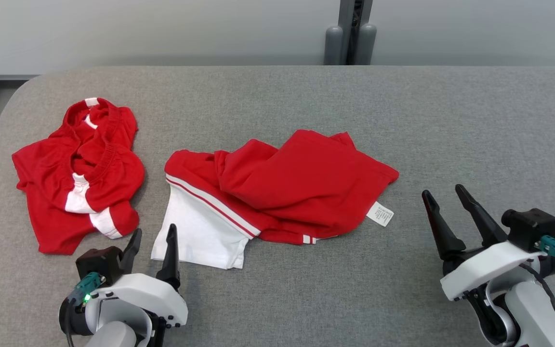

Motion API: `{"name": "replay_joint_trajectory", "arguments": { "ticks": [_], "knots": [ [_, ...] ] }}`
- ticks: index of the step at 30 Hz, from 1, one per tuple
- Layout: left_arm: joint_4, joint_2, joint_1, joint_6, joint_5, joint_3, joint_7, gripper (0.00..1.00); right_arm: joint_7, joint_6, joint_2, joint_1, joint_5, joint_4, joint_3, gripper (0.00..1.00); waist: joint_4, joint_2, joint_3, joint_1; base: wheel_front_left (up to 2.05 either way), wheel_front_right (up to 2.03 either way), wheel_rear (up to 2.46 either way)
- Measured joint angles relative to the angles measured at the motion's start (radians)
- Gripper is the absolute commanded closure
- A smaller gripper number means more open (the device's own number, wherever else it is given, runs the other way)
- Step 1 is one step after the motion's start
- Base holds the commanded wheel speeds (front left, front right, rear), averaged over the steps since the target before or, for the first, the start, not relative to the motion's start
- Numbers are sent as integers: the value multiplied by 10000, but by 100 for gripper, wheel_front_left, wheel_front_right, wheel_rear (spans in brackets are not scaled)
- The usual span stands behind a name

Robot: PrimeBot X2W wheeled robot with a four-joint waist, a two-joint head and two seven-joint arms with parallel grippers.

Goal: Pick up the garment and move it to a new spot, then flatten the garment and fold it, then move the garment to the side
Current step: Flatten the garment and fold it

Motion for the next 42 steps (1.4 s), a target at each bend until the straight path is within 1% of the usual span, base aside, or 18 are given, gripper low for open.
{"name": "replay_joint_trajectory", "arguments": {
  "ticks": [5,6,10,20,28,35,42],
  "knots": [
    [523,-138,-287,-128,-6,-184,267,0,46,0,-128,-774,520,803,803,0,199,0,232,0,0,0,0],
    [702,-165,-409,-173,-10,-245,336,0,79,0,-186,-1067,732,1124,1118,0,267,0,333,0,0,0,0],
    [1032,-245,-637,-309,-8,-428,483,0,153,0,-219,-1654,1158,1801,1572,0,427,0,531,0,0,0,0],
    [1789,-541,-1164,-568,15,-821,874,0,401,0,-284,-2894,1921,3078,2422,0,850,0,867,0,0,0,0],
    [2265,-752,-1505,-621,19,-991,968,0,635,0,-324,-3553,2408,4123,2880,0,1054,0,1016,0,0,0,0],
    [2688,-861,-1896,-800,31,-1197,1231,0,807,0,-311,-3987,2817,4730,3200,0,1194,0,1219,0,0,0,0],
    [3198,-1009,-2328,-1053,27,-1369,1476,0,1076,0,-316,-4252,3296,4823,3793,0,1272,0,1365,0,0,0,0]
  ]
}}
